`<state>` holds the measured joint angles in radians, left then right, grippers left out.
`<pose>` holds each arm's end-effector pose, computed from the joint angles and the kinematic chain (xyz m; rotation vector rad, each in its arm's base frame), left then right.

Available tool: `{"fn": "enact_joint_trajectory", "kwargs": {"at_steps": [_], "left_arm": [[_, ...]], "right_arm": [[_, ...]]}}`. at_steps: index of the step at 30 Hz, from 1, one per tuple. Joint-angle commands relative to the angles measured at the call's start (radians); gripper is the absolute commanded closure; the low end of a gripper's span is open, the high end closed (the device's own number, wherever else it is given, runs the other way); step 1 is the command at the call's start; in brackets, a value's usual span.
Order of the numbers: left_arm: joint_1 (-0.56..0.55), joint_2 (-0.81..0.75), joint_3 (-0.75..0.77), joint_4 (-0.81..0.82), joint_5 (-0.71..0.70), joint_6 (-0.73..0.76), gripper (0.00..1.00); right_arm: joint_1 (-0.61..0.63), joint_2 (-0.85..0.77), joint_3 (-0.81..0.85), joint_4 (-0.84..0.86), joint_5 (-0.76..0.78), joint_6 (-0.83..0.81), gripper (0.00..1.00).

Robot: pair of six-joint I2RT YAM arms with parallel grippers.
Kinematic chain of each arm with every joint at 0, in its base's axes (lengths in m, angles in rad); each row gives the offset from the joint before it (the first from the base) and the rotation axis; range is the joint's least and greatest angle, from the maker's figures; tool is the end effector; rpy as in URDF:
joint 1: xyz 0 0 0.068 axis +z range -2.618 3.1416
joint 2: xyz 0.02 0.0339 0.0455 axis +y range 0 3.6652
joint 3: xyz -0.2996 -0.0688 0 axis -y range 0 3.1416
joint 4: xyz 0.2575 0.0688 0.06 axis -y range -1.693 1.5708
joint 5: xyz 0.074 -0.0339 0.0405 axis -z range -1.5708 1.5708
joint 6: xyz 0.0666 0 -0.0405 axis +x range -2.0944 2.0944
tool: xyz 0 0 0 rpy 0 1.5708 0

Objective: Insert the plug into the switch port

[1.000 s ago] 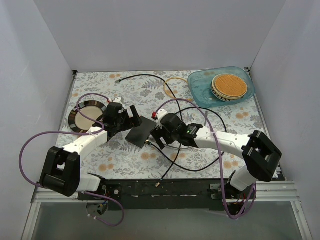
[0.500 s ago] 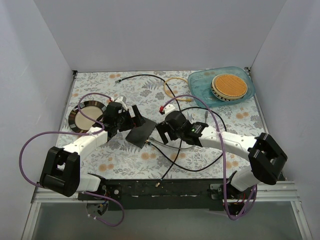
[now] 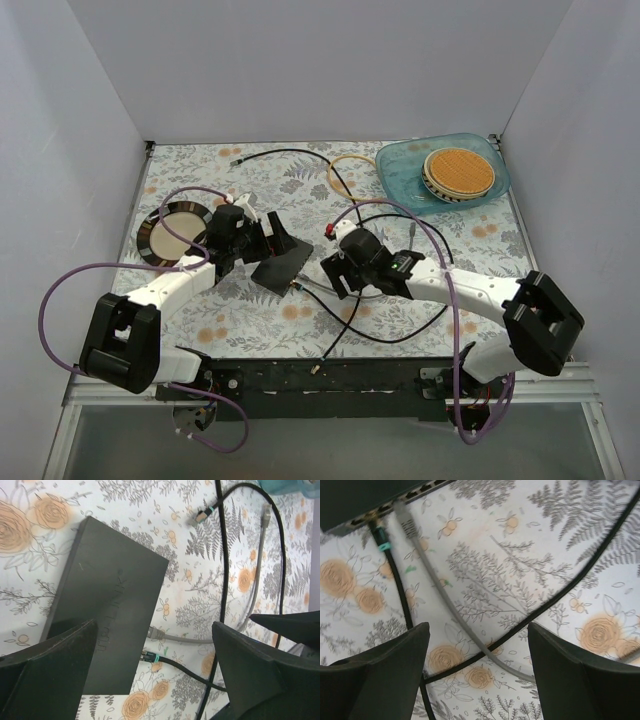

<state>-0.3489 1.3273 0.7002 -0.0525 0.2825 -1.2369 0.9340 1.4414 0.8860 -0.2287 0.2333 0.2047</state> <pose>0.2744 -0.1196 0.2150 -0.9152 2.3169 -1.0937 0.2086 0.2562 0.2278 -0.7295 2.2306 0.2930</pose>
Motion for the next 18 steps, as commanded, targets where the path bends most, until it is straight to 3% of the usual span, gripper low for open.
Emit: {"fn": "enact_joint_trajectory", "kwargs": {"at_steps": [1,5,18], "left_arm": [[0.001,-0.050,-0.041,0.046,0.102,-0.001,0.02],[0.001,-0.037,-0.038,0.037,0.084,-0.003,0.02],[0.002,-0.054,-0.005,0.013,0.021,-0.032,0.02]], "right_arm": [[0.022,-0.101,-0.070,0.141,-0.266,-0.117,0.16],[0.061,-0.182,-0.131,0.192,-0.356,-0.201,0.11],[0.065,-0.231,-0.163,0.175,-0.351,-0.202,0.11]]}}
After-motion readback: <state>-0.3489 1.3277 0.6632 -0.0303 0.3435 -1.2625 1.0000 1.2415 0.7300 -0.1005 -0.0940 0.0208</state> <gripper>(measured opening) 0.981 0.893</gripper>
